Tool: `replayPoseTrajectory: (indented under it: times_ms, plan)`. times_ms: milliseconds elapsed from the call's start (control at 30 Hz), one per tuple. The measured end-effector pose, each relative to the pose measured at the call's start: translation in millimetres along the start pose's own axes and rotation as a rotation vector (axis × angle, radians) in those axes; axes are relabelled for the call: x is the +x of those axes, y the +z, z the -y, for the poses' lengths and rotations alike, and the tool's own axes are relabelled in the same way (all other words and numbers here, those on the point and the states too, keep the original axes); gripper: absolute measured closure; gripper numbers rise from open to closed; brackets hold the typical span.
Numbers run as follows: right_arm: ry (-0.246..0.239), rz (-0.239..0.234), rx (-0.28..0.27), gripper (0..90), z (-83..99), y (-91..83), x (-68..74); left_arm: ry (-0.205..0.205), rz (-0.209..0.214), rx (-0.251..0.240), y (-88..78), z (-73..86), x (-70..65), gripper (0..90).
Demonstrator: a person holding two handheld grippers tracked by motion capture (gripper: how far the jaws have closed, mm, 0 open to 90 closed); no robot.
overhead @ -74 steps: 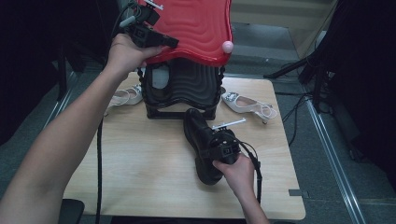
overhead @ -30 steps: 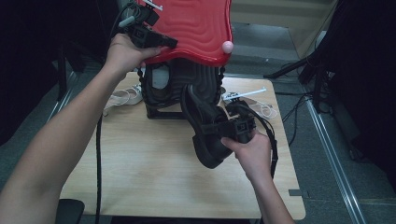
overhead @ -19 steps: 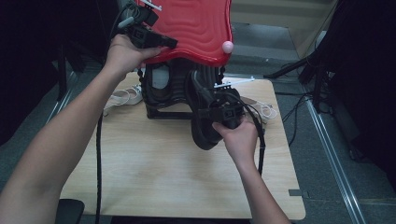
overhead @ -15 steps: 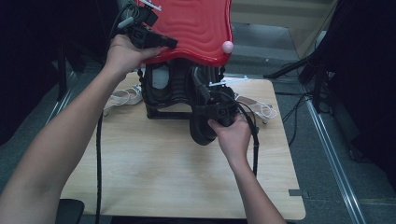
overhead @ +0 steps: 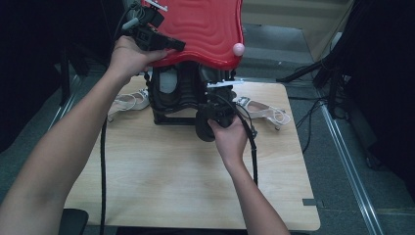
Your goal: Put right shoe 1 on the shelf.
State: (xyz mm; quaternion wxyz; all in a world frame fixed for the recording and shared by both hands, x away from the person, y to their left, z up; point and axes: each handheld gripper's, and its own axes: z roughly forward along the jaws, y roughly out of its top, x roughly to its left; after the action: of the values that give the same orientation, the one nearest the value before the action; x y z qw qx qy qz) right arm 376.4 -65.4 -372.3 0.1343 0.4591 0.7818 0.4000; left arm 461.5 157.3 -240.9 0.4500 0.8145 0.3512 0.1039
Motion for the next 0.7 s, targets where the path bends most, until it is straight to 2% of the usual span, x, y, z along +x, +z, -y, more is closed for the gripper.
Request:
replayPoseTrajectory:
  times_ms: [133, 200, 400, 567, 700]
  plan:
    - [0.004, -0.006, -0.010, 86.3, -5.5, 8.5, 0.1, 0.003, -0.001, 0.000, 0.0, 0.0, 0.0, 90.0]
    - [0.000, 0.008, -0.027, 86.2, -8.9, 11.2, 1.6, 0.000, -0.001, 0.000, -0.2, 0.2, -0.2, 90.0]
    - [0.016, 0.008, -0.081, 85.5, -14.1, 22.9, 1.8, 0.001, -0.002, -0.001, -0.3, 0.4, -0.5, 90.0]
    - [-0.019, 0.057, -0.087, 85.6, -16.8, 34.8, 5.3, 0.002, -0.001, -0.001, -0.5, 0.5, -0.6, 90.0]
    - [-0.012, 0.069, -0.104, 85.2, -22.6, 40.1, 1.7, -0.006, 0.001, 0.001, -0.6, 0.4, -0.3, 90.0]
